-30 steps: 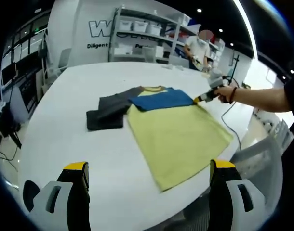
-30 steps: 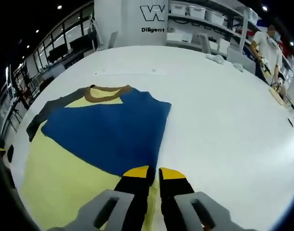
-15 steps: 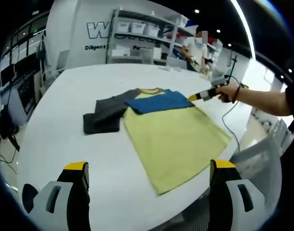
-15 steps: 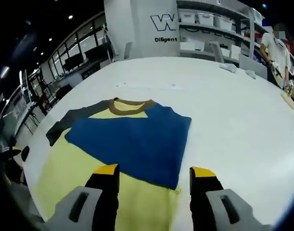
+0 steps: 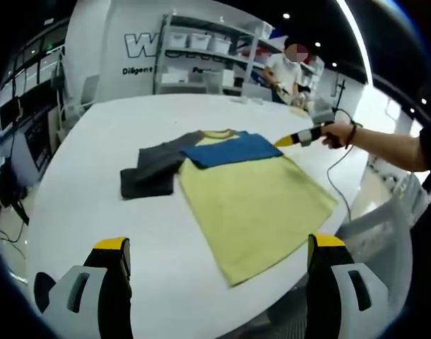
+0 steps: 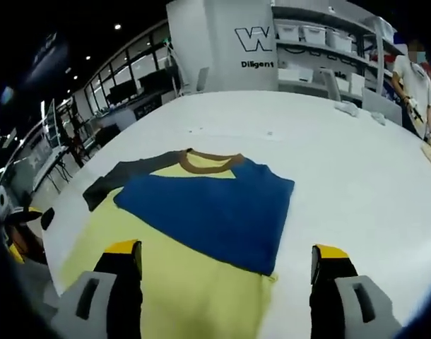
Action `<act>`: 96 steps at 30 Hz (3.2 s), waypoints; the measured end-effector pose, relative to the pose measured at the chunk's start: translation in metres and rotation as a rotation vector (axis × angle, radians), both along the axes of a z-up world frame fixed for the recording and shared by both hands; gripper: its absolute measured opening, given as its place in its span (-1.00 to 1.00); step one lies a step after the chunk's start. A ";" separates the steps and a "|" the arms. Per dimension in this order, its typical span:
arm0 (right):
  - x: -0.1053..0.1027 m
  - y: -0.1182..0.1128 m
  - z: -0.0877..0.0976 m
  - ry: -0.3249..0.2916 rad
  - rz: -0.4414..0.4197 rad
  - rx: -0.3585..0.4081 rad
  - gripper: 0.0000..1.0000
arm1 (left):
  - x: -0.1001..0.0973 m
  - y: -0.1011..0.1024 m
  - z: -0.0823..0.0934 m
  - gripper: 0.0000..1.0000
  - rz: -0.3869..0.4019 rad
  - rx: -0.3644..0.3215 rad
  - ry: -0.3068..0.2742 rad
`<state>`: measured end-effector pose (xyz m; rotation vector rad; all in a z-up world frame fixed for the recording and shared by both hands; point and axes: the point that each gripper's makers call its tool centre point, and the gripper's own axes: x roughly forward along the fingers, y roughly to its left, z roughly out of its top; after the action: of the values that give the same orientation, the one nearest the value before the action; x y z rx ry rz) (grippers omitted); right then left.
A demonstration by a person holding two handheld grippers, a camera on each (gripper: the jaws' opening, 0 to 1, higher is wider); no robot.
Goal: Fold the garment on the visible template until the final outline fits inside the template.
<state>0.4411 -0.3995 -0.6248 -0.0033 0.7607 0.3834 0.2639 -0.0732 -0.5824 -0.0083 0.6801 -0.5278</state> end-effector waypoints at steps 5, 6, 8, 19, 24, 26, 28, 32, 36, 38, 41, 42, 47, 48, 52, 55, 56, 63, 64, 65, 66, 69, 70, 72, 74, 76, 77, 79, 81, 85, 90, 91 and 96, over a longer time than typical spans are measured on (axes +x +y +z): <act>-0.006 0.001 0.007 -0.016 0.003 0.023 0.99 | 0.001 0.003 0.000 0.98 0.003 0.005 -0.002; -0.009 0.002 0.008 -0.019 0.006 0.025 0.99 | 0.001 0.004 0.001 0.98 0.005 0.005 -0.003; -0.014 0.005 0.013 -0.027 0.024 0.026 0.99 | 0.002 0.006 0.001 0.98 0.009 0.005 -0.005; -0.047 0.014 0.031 -0.054 0.090 0.053 0.99 | 0.005 0.017 0.002 0.98 0.025 0.016 -0.010; -0.058 0.016 0.036 -0.063 0.106 0.073 0.99 | 0.005 0.017 0.003 0.98 0.024 0.016 -0.011; -0.063 0.016 0.036 -0.064 0.114 0.069 0.99 | 0.005 0.018 0.003 0.98 0.023 0.017 -0.012; -0.069 0.017 0.037 -0.064 0.124 0.063 0.99 | 0.004 0.019 0.003 0.98 0.028 0.017 -0.013; -0.083 0.021 0.041 -0.069 0.147 0.070 0.99 | 0.004 0.025 0.000 0.98 0.038 0.026 -0.006; -0.099 0.027 0.045 -0.075 0.171 0.086 0.99 | 0.006 0.031 0.000 0.98 0.055 0.027 -0.006; -0.105 0.029 0.048 -0.084 0.176 0.094 0.99 | 0.007 0.033 0.000 0.97 0.059 0.028 -0.007; -0.117 0.033 0.051 -0.088 0.184 0.101 0.99 | 0.012 0.039 0.000 0.96 0.075 0.026 -0.010; -0.121 0.034 0.052 -0.086 0.187 0.103 0.99 | 0.013 0.041 0.000 0.96 0.080 0.025 -0.011; -0.141 0.044 0.046 -0.072 0.225 0.089 0.99 | 0.024 0.047 -0.002 0.93 0.092 0.019 -0.016; -0.145 0.046 0.044 -0.069 0.228 0.087 0.99 | 0.027 0.050 -0.003 0.92 0.093 0.029 -0.013; -0.153 0.045 0.035 -0.065 0.233 0.081 0.99 | 0.040 0.057 0.000 0.88 0.114 0.015 -0.027; -0.158 0.045 0.029 -0.057 0.230 0.091 0.99 | 0.051 0.063 0.003 0.86 0.122 0.019 -0.026; -0.159 0.046 0.028 -0.057 0.228 0.094 0.99 | 0.054 0.066 0.003 0.86 0.126 0.030 -0.031; -0.165 0.045 0.021 -0.042 0.206 0.115 0.99 | 0.084 0.087 -0.002 0.69 0.190 0.033 -0.032; -0.165 0.044 0.020 -0.038 0.204 0.111 0.99 | 0.089 0.091 -0.005 0.67 0.193 0.046 -0.020; -0.166 0.044 0.020 -0.037 0.204 0.109 0.99 | 0.091 0.093 -0.006 0.65 0.199 0.052 -0.017; -0.167 0.044 0.020 -0.035 0.205 0.107 0.99 | 0.095 0.096 -0.006 0.63 0.205 0.056 -0.024; -0.168 0.043 0.020 -0.034 0.201 0.108 0.99 | 0.108 0.104 -0.008 0.56 0.238 0.047 -0.023; -0.168 0.043 0.020 -0.034 0.200 0.108 0.99 | 0.113 0.106 -0.010 0.53 0.247 0.041 -0.027; -0.168 0.041 0.020 -0.035 0.194 0.108 0.99 | 0.121 0.111 -0.015 0.45 0.274 0.044 -0.017; -0.167 0.040 0.019 -0.033 0.183 0.118 0.99 | 0.131 0.116 -0.020 0.39 0.297 0.055 -0.013; -0.166 0.038 0.019 -0.034 0.176 0.114 0.99 | 0.137 0.116 -0.023 0.36 0.302 0.057 -0.007; -0.165 0.037 0.019 -0.034 0.173 0.113 0.99 | 0.141 0.117 -0.024 0.34 0.303 0.060 -0.013; -0.164 0.034 0.019 -0.035 0.163 0.112 0.99 | 0.149 0.116 -0.028 0.29 0.303 0.065 -0.010; -0.163 0.032 0.019 -0.031 0.156 0.114 0.99 | 0.153 0.115 -0.032 0.23 0.303 0.068 -0.008; -0.162 0.029 0.017 -0.030 0.150 0.103 0.99 | 0.161 0.111 -0.043 0.03 0.296 0.068 0.007; -0.161 0.029 0.019 -0.029 0.148 0.104 0.99 | 0.168 0.110 -0.058 -0.07 0.287 0.104 0.023; -0.161 0.029 0.020 -0.030 0.148 0.106 0.99 | 0.169 0.109 -0.060 -0.11 0.294 0.092 0.028; -0.161 0.028 0.021 -0.032 0.147 0.101 0.99 | 0.173 0.107 -0.066 -0.28 0.283 0.092 0.036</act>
<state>0.2800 -0.3710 -0.6039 0.0297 0.7106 0.5603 0.4374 0.0340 -0.6484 -0.0278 0.7238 -0.2245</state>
